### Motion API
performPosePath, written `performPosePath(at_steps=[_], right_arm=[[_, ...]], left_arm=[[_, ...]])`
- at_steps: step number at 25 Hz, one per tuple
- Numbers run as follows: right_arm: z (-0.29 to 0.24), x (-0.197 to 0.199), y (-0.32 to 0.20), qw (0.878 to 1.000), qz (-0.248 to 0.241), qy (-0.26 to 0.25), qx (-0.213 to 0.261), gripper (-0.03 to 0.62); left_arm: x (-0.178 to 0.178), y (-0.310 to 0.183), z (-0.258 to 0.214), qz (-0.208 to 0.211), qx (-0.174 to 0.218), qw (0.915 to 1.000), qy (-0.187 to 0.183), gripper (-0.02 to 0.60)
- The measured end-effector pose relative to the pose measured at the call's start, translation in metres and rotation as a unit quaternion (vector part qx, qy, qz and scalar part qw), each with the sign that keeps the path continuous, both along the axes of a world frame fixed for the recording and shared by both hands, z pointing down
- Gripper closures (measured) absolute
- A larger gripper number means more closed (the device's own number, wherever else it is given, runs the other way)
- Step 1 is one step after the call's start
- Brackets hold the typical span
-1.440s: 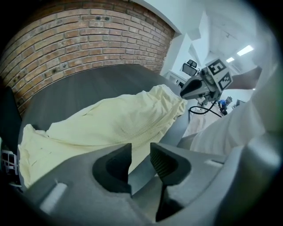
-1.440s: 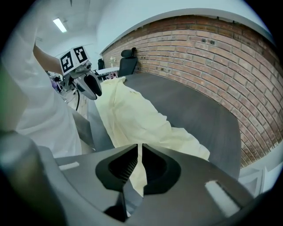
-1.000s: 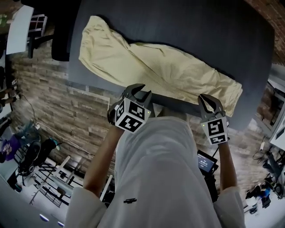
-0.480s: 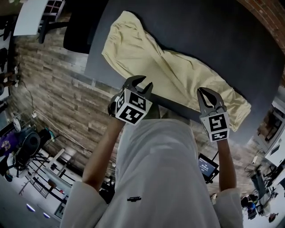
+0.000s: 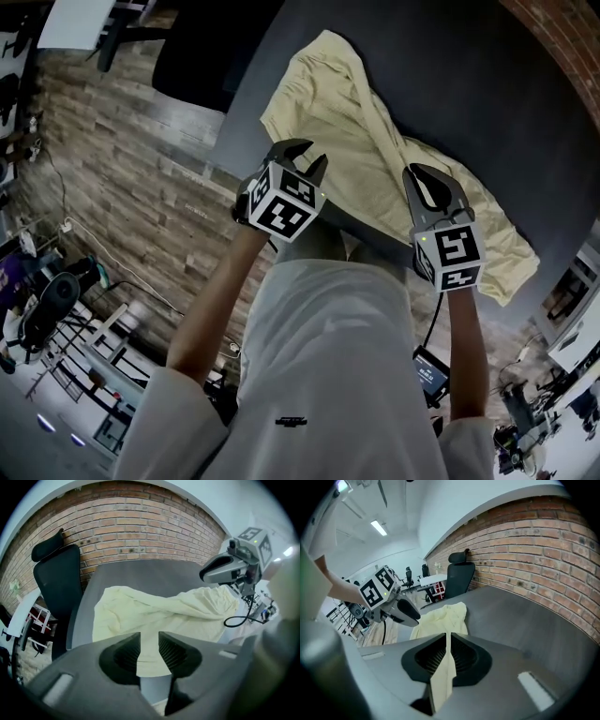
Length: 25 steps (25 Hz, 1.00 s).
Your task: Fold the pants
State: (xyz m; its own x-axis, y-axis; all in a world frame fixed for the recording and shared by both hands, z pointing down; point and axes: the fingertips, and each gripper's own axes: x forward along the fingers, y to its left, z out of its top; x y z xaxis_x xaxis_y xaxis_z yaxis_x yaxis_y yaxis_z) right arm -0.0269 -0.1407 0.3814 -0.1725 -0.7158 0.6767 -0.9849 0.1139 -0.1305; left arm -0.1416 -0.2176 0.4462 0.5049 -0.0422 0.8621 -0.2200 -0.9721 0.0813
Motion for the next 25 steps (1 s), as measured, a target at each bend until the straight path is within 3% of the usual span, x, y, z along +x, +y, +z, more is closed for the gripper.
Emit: performPosePath(at_steps=[6, 10, 15, 19, 25], right_arm=[[0.008, -0.004, -0.07, 1.0, 0.012, -0.013, -0.014, 0.505], [0.025, -0.001, -0.112, 0.999, 0.03, -0.024, -0.031, 0.482], [0.056, 0.008, -0.159, 0.997, 0.04, -0.033, -0.062, 0.448], [0.085, 0.015, -0.189, 0.994, 0.037, -0.039, -0.096, 0.41], [0.124, 0.008, -0.209, 0.987, 0.024, -0.068, -0.145, 0.39]], left_arm=[[-0.004, -0.065, 0.019, -0.025, 0.005, 0.9997, 0.005, 0.458], [-0.006, -0.092, 0.049, -0.01, 0.003, 0.9999, -0.007, 0.459], [-0.02, -0.101, 0.082, 0.018, -0.007, 0.9989, -0.042, 0.465], [-0.037, -0.102, 0.088, 0.009, -0.023, 0.9981, -0.057, 0.469], [-0.051, -0.098, 0.084, -0.017, -0.038, 0.9984, -0.038, 0.469]])
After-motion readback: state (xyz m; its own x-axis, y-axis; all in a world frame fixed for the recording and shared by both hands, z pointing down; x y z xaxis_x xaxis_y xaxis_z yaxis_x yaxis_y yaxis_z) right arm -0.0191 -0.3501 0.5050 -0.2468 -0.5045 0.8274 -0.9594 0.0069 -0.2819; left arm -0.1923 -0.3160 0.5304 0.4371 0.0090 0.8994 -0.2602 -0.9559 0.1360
